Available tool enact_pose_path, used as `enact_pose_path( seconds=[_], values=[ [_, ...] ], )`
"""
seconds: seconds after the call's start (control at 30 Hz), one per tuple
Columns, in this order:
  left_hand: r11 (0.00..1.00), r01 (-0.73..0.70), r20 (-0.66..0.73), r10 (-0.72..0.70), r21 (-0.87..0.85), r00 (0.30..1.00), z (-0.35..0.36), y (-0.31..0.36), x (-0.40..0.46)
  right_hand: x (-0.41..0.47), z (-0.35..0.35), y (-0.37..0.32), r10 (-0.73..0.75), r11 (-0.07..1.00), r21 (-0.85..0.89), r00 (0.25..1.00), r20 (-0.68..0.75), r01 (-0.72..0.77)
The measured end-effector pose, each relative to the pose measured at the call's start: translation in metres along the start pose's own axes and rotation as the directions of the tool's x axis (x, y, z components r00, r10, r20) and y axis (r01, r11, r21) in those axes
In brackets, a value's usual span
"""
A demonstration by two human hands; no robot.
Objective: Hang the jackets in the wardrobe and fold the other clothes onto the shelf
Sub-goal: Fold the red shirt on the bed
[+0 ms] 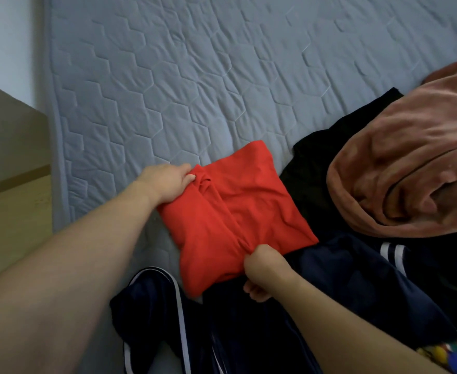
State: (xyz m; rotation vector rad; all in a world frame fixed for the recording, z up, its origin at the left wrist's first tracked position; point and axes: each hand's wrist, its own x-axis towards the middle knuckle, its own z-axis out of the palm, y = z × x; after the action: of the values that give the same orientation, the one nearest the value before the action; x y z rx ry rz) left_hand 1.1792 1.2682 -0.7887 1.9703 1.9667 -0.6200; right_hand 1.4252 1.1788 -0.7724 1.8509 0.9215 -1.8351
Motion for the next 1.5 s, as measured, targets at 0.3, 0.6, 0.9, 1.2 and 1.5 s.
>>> enact_pose_path(
  seconds=[0.3, 0.6, 0.9, 1.2, 1.5],
  values=[
    [0.998, 0.053, -0.274, -0.062, -0.041, 0.96, 0.004, 0.039, -0.005, -0.013, -0.038, 0.003, -0.554, 0.776, -0.614, 0.622, -0.553, 0.146],
    [0.77, -0.486, 0.131, 0.478, 0.414, 0.868, -0.042, 0.154, 0.046, 0.009, -0.063, 0.023, -0.353, 0.907, -0.399, 0.759, -0.547, 0.135],
    [0.677, -0.517, -0.009, 0.611, 0.524, 0.791, -0.087, 0.1, 0.026, -0.023, -0.039, 0.013, -0.647, 0.734, -0.274, 0.518, -0.559, 0.621],
    [0.746, -0.451, -0.345, 0.641, 0.489, 0.685, -0.023, -0.023, -0.056, -0.052, 0.08, -0.012, -0.946, 0.155, -0.882, 0.324, -0.003, 0.445],
    [0.912, -0.215, -0.323, 0.098, -0.348, 0.941, 0.07, -0.045, -0.085, 0.003, 0.099, 0.011, -0.83, 0.554, -0.699, 0.357, -0.428, 0.452]
  ],
)
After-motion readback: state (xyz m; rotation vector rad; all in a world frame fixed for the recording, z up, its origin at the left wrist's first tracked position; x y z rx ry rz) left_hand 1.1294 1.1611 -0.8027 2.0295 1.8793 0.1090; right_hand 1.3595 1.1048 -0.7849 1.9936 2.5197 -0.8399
